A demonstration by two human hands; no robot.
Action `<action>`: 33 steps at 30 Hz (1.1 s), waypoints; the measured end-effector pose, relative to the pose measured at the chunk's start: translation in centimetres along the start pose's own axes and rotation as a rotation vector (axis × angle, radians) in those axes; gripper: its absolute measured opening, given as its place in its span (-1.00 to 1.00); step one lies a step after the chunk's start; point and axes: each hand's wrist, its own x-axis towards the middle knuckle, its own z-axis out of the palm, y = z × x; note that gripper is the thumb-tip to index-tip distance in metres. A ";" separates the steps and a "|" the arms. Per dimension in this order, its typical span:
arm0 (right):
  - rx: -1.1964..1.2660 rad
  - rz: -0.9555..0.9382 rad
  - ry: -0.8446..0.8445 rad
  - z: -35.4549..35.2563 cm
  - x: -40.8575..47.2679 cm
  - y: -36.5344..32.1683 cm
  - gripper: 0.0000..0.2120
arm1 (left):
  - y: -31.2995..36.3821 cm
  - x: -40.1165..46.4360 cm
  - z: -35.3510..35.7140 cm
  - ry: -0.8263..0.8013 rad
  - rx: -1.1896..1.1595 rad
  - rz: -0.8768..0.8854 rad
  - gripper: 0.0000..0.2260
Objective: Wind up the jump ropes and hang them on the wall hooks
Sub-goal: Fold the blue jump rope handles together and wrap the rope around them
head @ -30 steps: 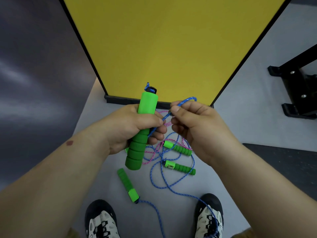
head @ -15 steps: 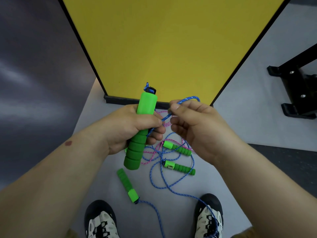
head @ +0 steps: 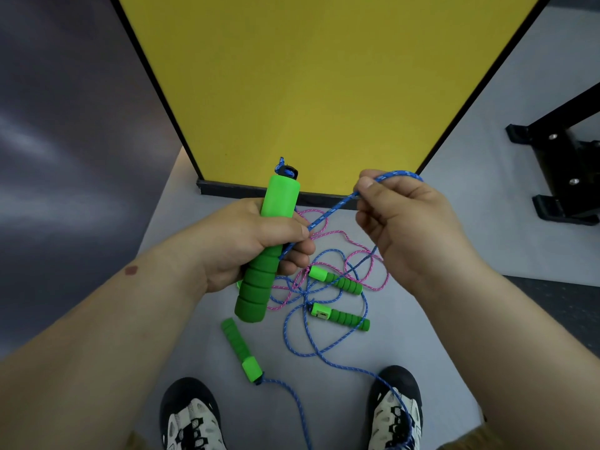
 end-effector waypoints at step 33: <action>-0.089 0.125 -0.322 1.2 -1.5 1.5 -0.95 | 0.1 -0.2 0.1 0.005 0.030 0.020 -0.94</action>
